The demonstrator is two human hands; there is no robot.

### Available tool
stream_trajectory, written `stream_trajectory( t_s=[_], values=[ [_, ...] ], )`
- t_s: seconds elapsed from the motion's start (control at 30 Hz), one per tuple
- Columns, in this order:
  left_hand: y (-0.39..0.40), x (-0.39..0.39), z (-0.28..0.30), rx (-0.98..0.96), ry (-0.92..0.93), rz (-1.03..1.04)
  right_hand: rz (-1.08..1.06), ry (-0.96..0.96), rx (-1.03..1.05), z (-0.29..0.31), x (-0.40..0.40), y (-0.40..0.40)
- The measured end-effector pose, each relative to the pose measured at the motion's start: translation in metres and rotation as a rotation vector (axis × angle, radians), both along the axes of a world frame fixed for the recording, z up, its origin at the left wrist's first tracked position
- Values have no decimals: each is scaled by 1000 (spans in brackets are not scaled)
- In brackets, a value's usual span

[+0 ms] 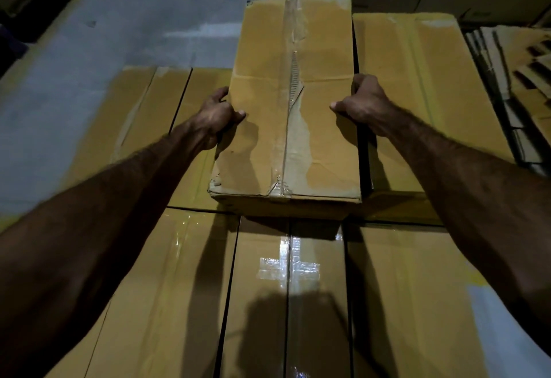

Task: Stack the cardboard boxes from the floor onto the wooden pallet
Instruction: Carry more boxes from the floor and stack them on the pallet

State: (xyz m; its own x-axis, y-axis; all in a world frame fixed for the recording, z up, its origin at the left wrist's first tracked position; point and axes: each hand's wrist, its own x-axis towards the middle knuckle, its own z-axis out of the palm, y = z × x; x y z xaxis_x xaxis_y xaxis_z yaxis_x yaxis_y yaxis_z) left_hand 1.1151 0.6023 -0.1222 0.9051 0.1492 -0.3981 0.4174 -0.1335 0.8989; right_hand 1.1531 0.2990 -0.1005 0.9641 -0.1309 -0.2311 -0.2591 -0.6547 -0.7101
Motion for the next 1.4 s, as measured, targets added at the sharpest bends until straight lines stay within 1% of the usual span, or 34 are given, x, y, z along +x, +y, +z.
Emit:
stream_trajectory(
  t_s=[0.1, 0.33, 0.5, 0.63, 0.73, 0.8, 0.9, 1.03, 1.2, 1.27, 1.4],
  values=[
    [0, 2, -10, -41, -6, 9, 31, 2, -34, -3, 6, -3],
    [-2, 10, -21, -10, -30, -14, 57, -10, -17, -17, 13, -11],
    [-2, 14, -30, 139, -83, -82, 84, -13, -111, -26, 16, -16],
    [-13, 6, -31, 173, -161, -120, 144, -27, -248, -25, 6, -20],
    [-19, -4, -33, 195, -191, -73, 192, -89, -223, -18, -12, -22],
    [-20, -16, -37, 243, -176, -41, 243, -176, -251, -15, -32, -28],
    [-24, -45, -42, 377, -165, 7, 334, -266, -419, -17, -69, -43],
    [-28, -87, -43, 508, -218, -53, 436, -337, -503, -31, -112, -66],
    [-46, -121, -43, 574, -138, 12, 584, -269, -576, -46, -143, -86],
    [-53, -125, -42, 581, -101, 54, 670, -260, -642, -48, -147, -93],
    [-56, -126, -44, 551, -114, 97, 839, -245, -794, -45, -143, -106]
  ],
)
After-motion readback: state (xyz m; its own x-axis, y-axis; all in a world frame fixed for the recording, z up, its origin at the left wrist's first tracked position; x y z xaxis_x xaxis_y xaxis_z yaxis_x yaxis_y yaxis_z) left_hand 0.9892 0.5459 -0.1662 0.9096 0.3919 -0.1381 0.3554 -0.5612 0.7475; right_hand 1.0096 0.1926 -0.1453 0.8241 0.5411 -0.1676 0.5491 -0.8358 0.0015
